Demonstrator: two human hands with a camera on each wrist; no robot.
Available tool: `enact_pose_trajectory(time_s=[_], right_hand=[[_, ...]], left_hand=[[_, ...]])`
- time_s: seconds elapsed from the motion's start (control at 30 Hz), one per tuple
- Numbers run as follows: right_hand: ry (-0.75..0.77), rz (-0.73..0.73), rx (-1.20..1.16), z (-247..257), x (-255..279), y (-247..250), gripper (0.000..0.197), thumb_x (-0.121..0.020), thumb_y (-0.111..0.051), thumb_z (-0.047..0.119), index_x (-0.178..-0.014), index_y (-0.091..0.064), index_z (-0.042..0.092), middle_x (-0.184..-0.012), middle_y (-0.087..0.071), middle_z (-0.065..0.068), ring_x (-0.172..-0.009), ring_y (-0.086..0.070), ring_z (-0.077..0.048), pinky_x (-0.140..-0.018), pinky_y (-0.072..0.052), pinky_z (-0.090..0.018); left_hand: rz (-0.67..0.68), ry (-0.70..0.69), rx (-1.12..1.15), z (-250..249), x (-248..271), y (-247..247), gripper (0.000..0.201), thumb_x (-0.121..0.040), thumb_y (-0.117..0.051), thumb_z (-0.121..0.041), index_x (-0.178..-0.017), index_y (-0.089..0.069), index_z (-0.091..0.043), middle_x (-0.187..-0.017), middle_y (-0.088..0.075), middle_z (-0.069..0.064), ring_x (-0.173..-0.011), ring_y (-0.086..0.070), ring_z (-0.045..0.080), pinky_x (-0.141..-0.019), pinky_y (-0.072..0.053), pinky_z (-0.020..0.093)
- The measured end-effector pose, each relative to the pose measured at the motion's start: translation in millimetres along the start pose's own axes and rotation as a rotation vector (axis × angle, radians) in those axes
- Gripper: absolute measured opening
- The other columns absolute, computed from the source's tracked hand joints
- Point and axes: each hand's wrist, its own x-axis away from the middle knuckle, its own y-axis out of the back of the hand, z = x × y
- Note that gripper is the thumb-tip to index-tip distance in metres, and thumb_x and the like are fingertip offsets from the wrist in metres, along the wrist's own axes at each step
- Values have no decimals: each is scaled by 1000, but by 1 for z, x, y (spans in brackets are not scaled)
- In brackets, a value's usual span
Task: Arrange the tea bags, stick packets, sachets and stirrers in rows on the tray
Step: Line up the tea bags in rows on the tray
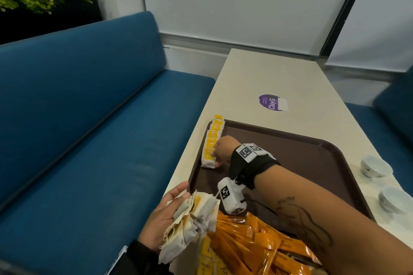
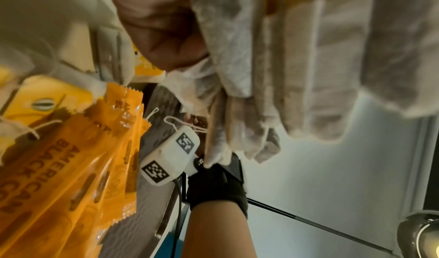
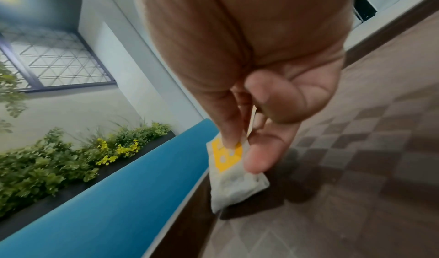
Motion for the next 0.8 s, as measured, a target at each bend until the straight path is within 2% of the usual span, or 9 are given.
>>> enact_pose_trajectory(time_s=[0.07,0.13,0.2,0.27,0.33,0.43,0.63,0.7,0.8], right_hand=[[133,-6,320,-1,-2,-5,51,-99,-38,43,-142,-38,14,-139,-48,-8,-125,-47,-26,-99,-39,-31],[124,-32,247,-3,-9,-5,49,-99,-41,39,-142,-38,17,-135,-51,-6,-124,-48,-24,-97,-38,-28],[38,23,-110,-2,-6,-1,40,-95,-53,28,-132,-51,10,-114,-63,-8,-103,-60,-24,-88,-46,-26],[76,16,-198,-4,3,1,20,-90,-63,20,-100,-62,2,-85,-64,-11,-74,-63,-24,-74,-54,-31],[130,-23,-222,-5,25,11,17,-89,-64,20,-82,-56,6,-74,-57,-9,-59,-55,-19,-52,-47,-27],[208,96,-233,-17,73,25,16,-89,-63,26,-86,-56,12,-71,-57,-3,-53,-51,-11,-44,-33,-20],[192,425,-431,-51,157,21,42,-75,-66,49,-95,-59,12,-93,-68,-9,-73,-65,-17,-45,-43,-20],[161,439,-472,-53,171,13,51,-71,-63,53,-102,-55,14,-104,-66,-14,-76,-66,-21,-43,-45,-21],[131,333,-523,-54,184,-1,36,-84,-60,47,-104,-52,18,-99,-66,-8,-70,-63,-15,-43,-44,-20]], left_hand=[[3,-24,38,-2,1,2,20,-92,-49,-10,-105,-61,-19,-83,-68,10,-74,-61,22,-69,-48,31],[-22,-38,51,-1,3,6,20,-90,-50,-11,-106,-61,-18,-83,-68,11,-77,-60,24,-72,-47,33],[-22,-35,79,0,5,6,21,-89,-51,-11,-106,-61,-17,-75,-68,10,-74,-59,24,-72,-46,34],[-7,-44,85,0,6,5,25,-82,-57,-13,-106,-61,-18,-72,-68,10,-71,-60,22,-74,-48,35],[-7,-54,91,-2,6,4,36,-71,-61,-18,-107,-62,-18,-76,-68,12,-76,-60,25,-83,-45,40],[9,-76,94,-3,4,1,32,-73,-59,-18,-106,-62,-18,-81,-68,12,-81,-58,26,-84,-43,39],[44,-110,39,2,7,-14,40,-67,-62,-24,-106,-62,-18,-104,-65,15,-96,-59,30,-102,-38,47],[42,-101,49,8,7,-21,39,-70,-61,-21,-108,-61,-16,-105,-66,16,-98,-61,32,-100,-41,48],[30,-81,95,17,9,-30,35,-72,-63,-20,-106,-61,-16,-111,-65,23,-108,-59,40,-102,-40,54]])
